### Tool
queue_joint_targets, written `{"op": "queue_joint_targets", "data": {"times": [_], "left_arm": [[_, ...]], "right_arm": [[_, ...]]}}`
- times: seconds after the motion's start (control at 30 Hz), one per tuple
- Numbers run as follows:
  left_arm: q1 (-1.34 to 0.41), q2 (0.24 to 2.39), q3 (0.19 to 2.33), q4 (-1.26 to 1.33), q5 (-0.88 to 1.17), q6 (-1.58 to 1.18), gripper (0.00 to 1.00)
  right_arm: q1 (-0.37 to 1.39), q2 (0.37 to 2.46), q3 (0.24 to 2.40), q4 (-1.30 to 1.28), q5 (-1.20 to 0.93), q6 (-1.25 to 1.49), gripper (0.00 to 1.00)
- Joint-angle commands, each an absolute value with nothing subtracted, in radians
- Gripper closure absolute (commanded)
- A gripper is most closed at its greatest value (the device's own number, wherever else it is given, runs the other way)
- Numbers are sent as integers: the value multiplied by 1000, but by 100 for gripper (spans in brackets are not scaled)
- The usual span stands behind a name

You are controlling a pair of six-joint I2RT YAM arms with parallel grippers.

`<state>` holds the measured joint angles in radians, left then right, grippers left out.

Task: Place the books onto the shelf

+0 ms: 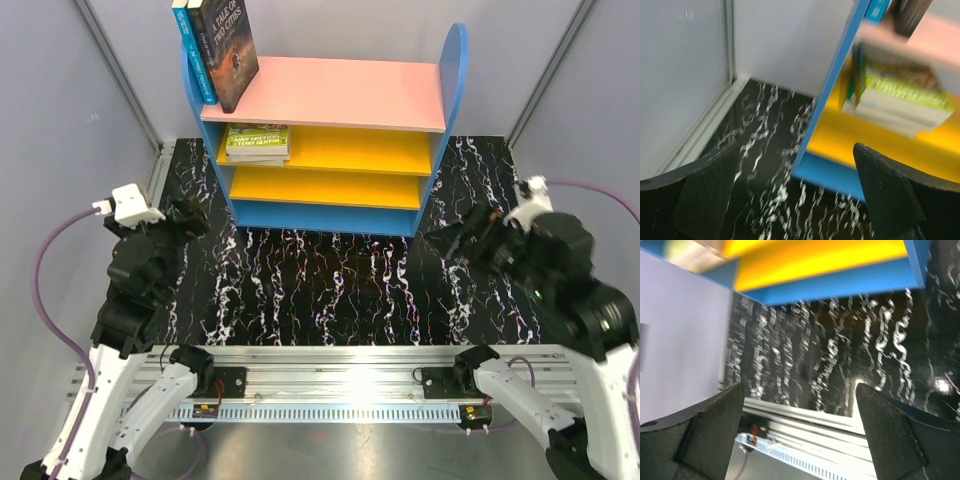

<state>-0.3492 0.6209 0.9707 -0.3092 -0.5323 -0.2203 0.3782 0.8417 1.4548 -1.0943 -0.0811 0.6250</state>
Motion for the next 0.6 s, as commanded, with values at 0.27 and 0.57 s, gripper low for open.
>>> {"op": "queue_joint_targets", "data": {"times": [0.27, 0.57], "left_arm": [[-347, 399, 568, -416, -629, -328, 1], [-347, 383, 391, -171, -742, -288, 1]], "right_arm": [[371, 583, 1315, -1115, 24, 721, 0], [373, 545, 1336, -1146, -6, 687, 0]]}}
